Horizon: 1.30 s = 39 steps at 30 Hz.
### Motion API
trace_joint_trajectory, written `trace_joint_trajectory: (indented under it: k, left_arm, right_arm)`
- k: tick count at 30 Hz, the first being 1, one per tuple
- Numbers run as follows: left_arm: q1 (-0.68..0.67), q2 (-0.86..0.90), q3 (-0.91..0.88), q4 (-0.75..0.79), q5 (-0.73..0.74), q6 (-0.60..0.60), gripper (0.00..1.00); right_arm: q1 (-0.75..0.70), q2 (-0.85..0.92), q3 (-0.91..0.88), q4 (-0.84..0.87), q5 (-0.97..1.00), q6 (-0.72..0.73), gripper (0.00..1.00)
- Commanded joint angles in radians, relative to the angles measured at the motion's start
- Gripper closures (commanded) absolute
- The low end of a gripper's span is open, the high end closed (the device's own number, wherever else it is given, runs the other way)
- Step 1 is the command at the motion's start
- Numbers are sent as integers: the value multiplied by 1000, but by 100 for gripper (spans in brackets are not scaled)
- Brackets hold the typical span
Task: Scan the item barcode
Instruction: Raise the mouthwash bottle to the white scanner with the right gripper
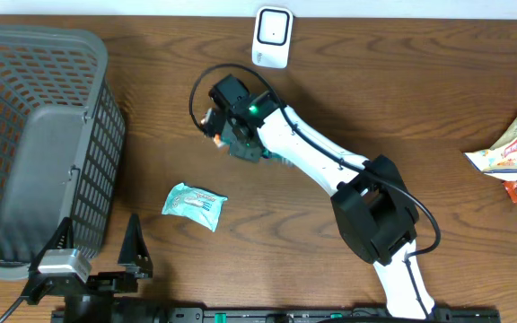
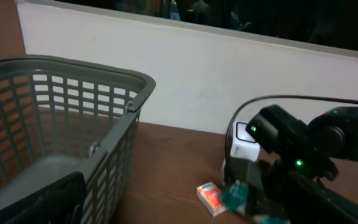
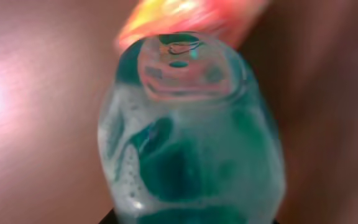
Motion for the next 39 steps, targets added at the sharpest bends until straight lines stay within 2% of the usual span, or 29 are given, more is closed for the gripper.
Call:
trace_joint_trajectory:
  k: [1, 4, 6, 14, 23, 26, 39]
  left_arm:
    - [-4, -2, -1, 0, -6, 16, 2]
    - [-4, -2, -1, 0, -6, 16, 2]
    - [-4, -2, -1, 0, -6, 16, 2]
    - [-4, -2, -1, 1, -6, 16, 2]
    - [-4, -2, -1, 1, -6, 16, 2]
    - [-4, -2, -1, 1, -6, 16, 2]
    - [-4, -2, -1, 1, -6, 16, 2]
  right_arm:
    - [0, -47, 8, 135, 205, -151, 99]
    - [-9, -46, 8, 291, 264, -244, 99]
    - [-31, -32, 8, 469, 293, -290, 99]
    - [-145, 35, 8, 831, 303, -420, 99]
    - [-199, 218, 20, 1271, 346, -807, 99]
    - [-198, 275, 40, 1339, 343, -903, 99]
    - [-187, 302, 44, 1366, 366, -940, 99]
